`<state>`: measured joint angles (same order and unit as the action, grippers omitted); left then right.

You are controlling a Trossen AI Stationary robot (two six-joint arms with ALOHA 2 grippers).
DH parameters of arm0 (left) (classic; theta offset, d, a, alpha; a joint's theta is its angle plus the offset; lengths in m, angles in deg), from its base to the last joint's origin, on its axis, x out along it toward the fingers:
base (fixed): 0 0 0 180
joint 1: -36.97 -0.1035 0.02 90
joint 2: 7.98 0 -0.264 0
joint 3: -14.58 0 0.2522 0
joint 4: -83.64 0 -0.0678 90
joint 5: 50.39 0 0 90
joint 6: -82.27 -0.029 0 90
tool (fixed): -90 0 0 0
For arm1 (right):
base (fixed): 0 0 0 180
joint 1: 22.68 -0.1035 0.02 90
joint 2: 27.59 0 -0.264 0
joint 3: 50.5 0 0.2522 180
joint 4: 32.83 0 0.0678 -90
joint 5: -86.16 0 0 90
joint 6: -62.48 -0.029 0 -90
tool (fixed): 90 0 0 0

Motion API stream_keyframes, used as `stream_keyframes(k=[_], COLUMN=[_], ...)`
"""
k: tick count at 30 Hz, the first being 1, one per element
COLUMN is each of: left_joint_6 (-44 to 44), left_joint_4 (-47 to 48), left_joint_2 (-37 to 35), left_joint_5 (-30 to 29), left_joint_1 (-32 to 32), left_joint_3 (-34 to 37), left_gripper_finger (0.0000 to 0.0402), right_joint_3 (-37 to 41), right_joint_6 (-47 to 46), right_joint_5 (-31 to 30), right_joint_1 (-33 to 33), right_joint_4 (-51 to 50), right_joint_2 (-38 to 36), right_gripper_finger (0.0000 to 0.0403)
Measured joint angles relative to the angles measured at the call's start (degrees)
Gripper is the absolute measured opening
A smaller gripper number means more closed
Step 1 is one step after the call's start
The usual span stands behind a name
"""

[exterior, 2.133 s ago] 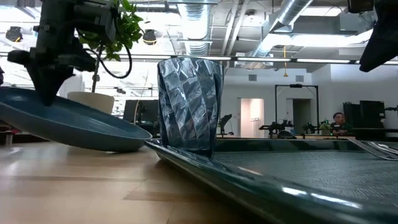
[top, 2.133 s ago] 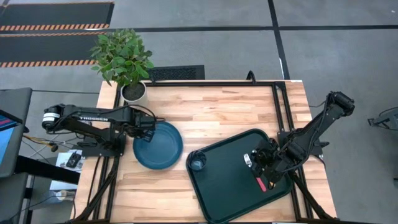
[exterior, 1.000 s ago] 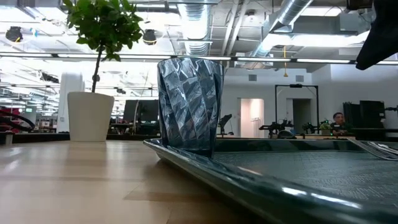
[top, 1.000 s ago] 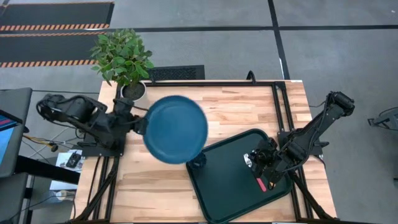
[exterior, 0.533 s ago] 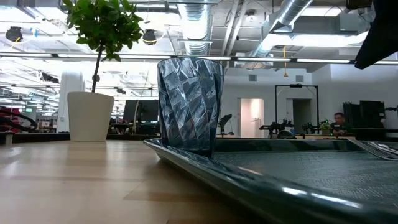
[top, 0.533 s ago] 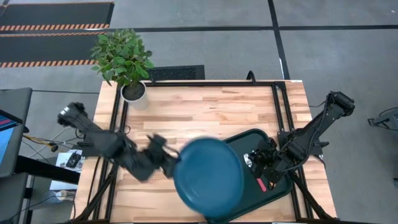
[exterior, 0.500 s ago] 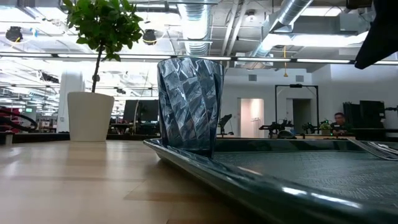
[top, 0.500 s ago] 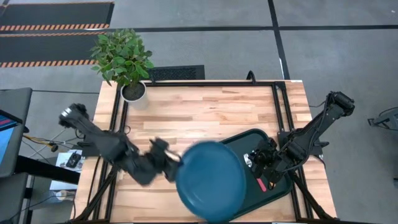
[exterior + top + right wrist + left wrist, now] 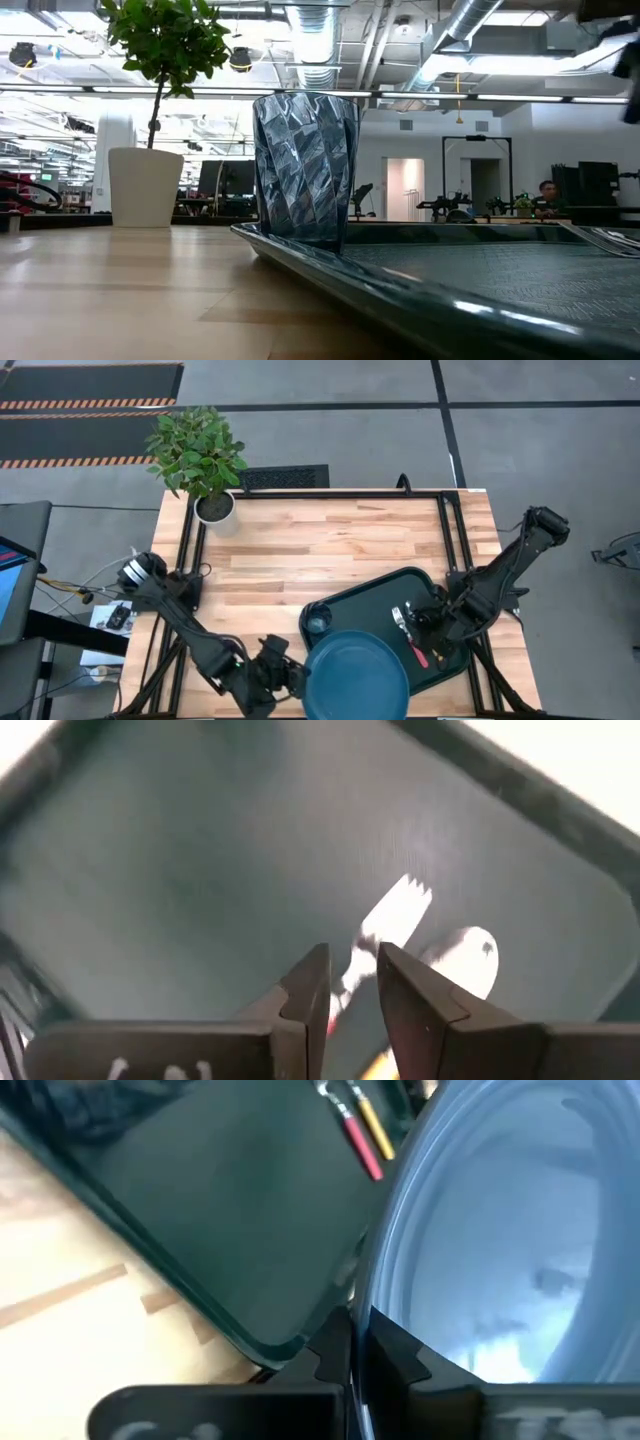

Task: Pick and place plate/cup/fork/spoon on tray
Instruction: Put the blue plate to the left of the pink fork on the tray

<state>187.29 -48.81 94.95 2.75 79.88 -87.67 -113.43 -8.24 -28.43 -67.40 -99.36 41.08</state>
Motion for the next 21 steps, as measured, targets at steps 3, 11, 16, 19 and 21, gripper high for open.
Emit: stream_keyframes(k=[3,11,16,19,21], left_joint_6=[3.8,11.4,12.7,14.4,14.8], left_joint_4=[-0.4,-0.9,-1.0,0.6,0.9], left_joint_2=[2.6,7.6,7.9,7.9,7.9], left_joint_5=[0.4,4.3,4.0,4.7,5.5], left_joint_1=[-0.1,-1.4,-2.5,-3.2,-3.6], left_joint_3=[0.0,0.0,0.0,0.0,0.0], left_gripper_finger=[0.0000,0.0000,0.0000,0.0000,0.0000], right_joint_3=[0.0,0.0,0.0,0.0,0.0], right_joint_6=[-2.3,-11.0,-15.4,-17.6,-19.0], right_joint_5=[0.9,0.5,-1.0,-1.9,-2.8], right_joint_1=[-2.5,-11.7,-16.7,-18.9,-20.2], right_joint_4=[-3.3,-9.4,-9.6,-9.6,-9.6], right_joint_2=[0.0,0.0,0.0,0.0,0.0], right_gripper_finger=[0.0113,0.0113,0.0113,0.0113,0.0113])
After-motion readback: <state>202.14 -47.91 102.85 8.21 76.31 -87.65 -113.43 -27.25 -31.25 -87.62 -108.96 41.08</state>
